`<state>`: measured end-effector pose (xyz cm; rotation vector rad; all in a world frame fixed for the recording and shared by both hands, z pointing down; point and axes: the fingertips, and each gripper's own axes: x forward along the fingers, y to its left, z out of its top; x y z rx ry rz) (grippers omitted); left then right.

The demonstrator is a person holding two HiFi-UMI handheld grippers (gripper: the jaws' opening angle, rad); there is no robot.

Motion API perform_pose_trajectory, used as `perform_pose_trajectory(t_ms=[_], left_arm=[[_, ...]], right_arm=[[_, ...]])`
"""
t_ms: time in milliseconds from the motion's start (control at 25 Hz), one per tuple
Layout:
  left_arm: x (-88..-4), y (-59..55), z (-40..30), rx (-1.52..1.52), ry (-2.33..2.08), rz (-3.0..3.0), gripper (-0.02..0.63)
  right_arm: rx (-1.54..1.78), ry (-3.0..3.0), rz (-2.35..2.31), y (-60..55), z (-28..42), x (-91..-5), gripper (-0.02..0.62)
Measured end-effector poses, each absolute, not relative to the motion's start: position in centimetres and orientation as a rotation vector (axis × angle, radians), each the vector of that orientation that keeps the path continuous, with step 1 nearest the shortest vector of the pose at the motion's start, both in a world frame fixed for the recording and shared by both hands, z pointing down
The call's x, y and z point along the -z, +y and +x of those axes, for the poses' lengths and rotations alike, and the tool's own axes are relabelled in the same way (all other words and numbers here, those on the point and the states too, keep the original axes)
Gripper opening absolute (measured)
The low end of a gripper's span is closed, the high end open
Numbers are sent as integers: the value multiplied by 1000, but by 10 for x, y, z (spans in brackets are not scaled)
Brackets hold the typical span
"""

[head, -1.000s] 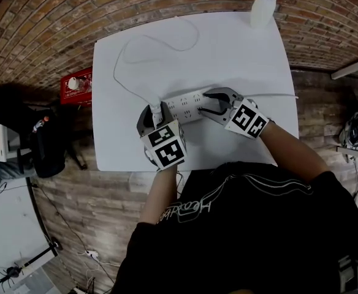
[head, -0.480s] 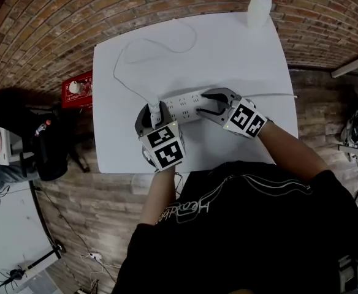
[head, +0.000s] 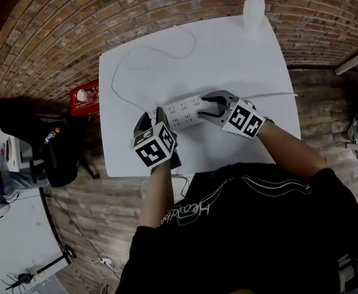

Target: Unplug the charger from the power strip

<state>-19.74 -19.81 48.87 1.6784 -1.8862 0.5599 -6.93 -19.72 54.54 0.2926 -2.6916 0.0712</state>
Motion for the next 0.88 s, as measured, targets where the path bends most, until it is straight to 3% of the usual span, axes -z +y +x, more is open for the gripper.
perform_pose_trajectory(t_ms=[200, 560, 800, 880], left_arm=[[-484, -194, -184, -806, -1972, 1784, 137], [-446, -196, -199, -273, -1688, 1783, 135], [-423, -162, -198, 121, -1302, 1776, 135], [-413, -144, -201, 252, -1176, 1718, 135]], right_arm=[[-48, -2695, 296, -198, -70, -544, 164], [-49, -2634, 293, -196, -73, -552, 153], [-287, -2624, 414, -208, -71, -539, 170], [-417, -2695, 564, -209, -68, -509, 137]])
